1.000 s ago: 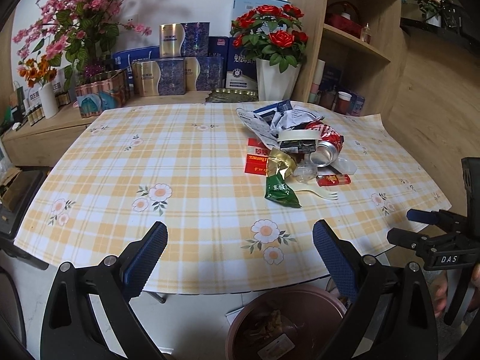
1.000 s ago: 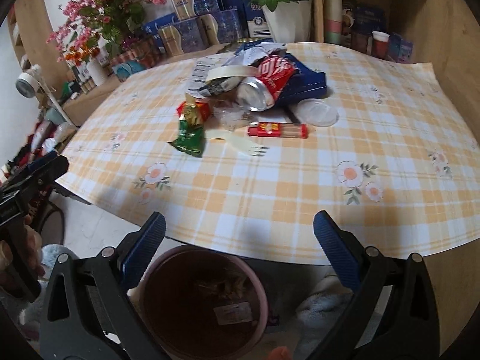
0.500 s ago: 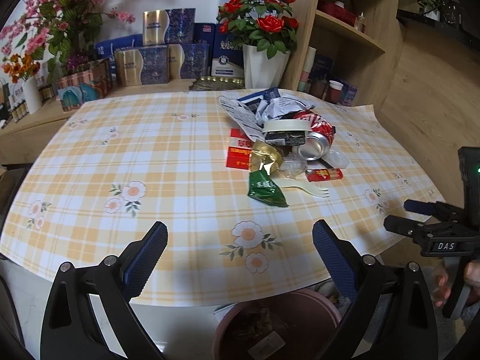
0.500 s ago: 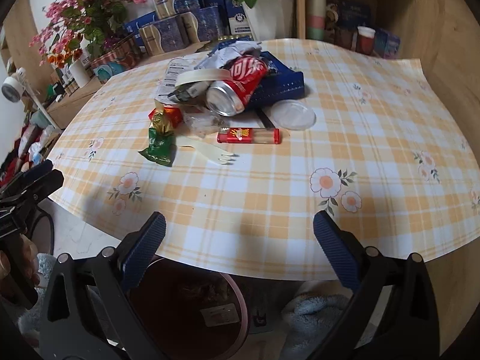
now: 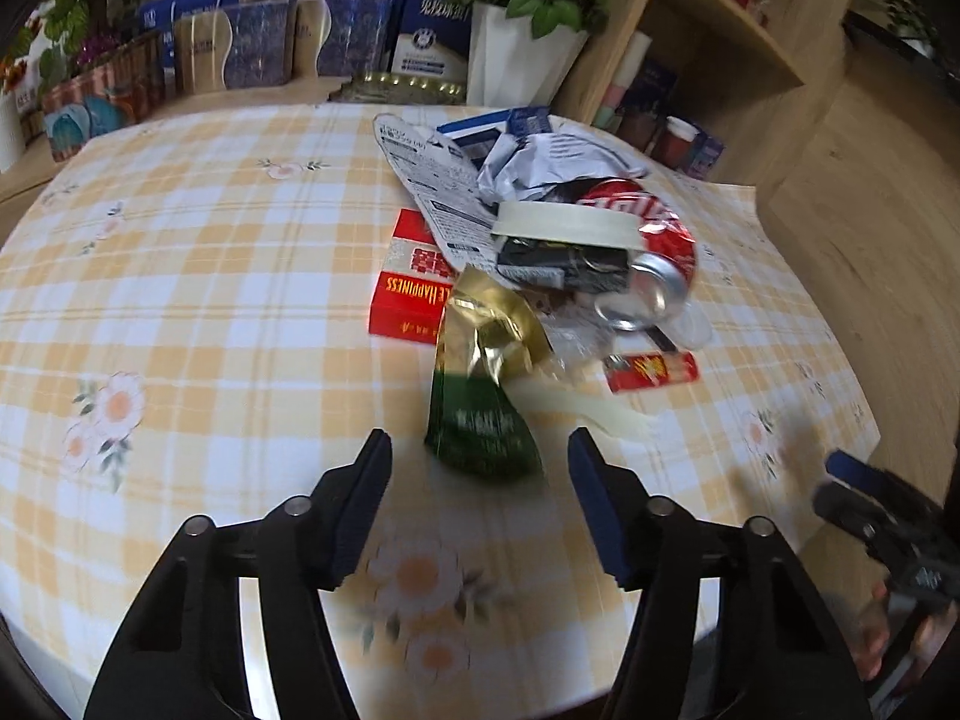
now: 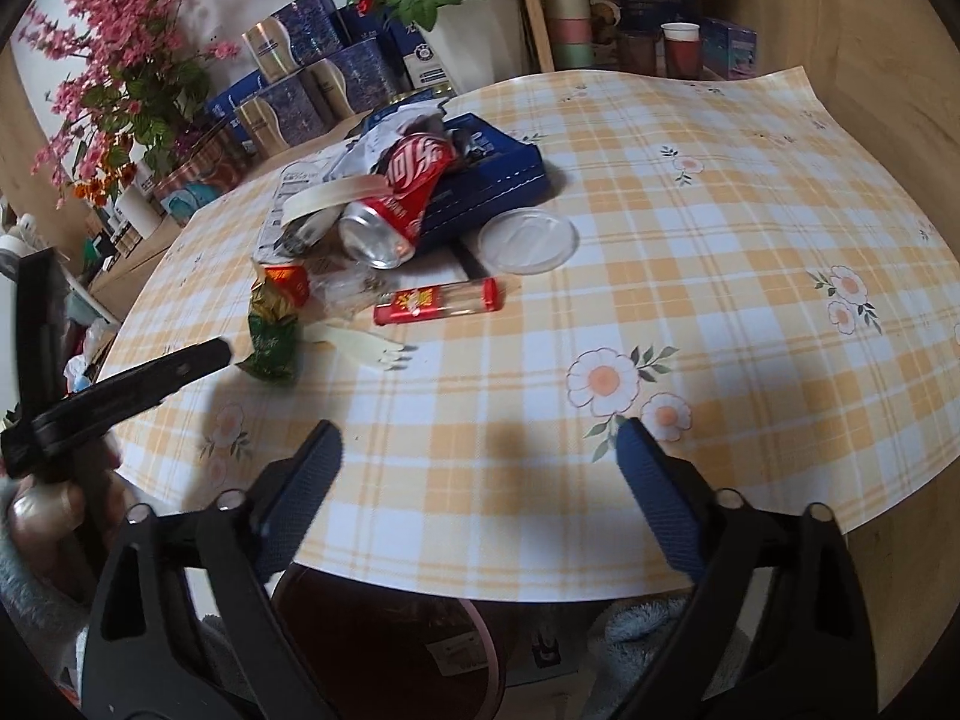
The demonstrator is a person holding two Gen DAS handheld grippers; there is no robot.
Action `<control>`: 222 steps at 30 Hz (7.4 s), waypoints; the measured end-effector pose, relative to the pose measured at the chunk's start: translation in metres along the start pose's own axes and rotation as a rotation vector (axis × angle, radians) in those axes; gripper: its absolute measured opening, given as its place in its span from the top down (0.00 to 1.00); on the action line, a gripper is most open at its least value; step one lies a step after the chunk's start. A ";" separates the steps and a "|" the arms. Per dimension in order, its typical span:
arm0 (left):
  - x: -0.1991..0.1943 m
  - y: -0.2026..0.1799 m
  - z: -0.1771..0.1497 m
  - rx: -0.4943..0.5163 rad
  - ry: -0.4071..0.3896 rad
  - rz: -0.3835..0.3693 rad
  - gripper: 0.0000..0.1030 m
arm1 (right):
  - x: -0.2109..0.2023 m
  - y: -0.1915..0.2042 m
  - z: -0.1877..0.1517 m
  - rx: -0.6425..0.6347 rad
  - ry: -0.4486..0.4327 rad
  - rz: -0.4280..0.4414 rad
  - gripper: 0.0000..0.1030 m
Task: Collect trash
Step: 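Grasp the gold-and-green snack wrapper with the left gripper, then carry the wrapper to the bin with the left gripper while the right gripper grasps the red cola can, then release the wrapper into the bin with the left gripper while the right gripper drops the cola can in, then move both tools back toward the remaining trash on the table, then grasp the crumpled white paper with the right gripper while the left gripper grasps a white paper strip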
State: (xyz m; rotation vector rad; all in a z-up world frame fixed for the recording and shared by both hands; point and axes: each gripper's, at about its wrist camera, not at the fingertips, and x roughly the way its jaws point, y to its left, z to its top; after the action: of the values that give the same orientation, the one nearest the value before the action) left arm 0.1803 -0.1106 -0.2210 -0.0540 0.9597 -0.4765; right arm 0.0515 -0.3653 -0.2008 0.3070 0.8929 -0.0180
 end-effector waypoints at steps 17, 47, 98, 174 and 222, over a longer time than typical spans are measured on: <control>0.000 0.008 0.014 0.008 -0.003 -0.014 0.89 | 0.028 0.003 0.074 0.010 -0.030 0.173 0.63; -0.058 0.015 -0.007 -0.028 -0.066 -0.090 0.89 | 0.087 0.012 0.153 0.279 0.059 0.224 0.88; -0.079 0.018 -0.168 0.083 0.181 -0.136 0.46 | -0.072 0.088 -0.018 0.036 0.019 0.227 0.89; -0.136 0.076 -0.161 -0.145 -0.062 0.128 0.07 | -0.032 0.058 -0.046 -0.105 0.004 -0.039 0.06; 0.013 0.096 0.087 -0.603 -0.026 -0.366 0.53 | 0.087 0.043 0.191 -0.310 -0.141 -0.078 0.85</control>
State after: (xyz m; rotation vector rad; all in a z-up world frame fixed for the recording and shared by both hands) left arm 0.2909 -0.0440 -0.2052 -0.7883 1.0440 -0.5041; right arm 0.2586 -0.3664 -0.1444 -0.0185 0.7542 0.0264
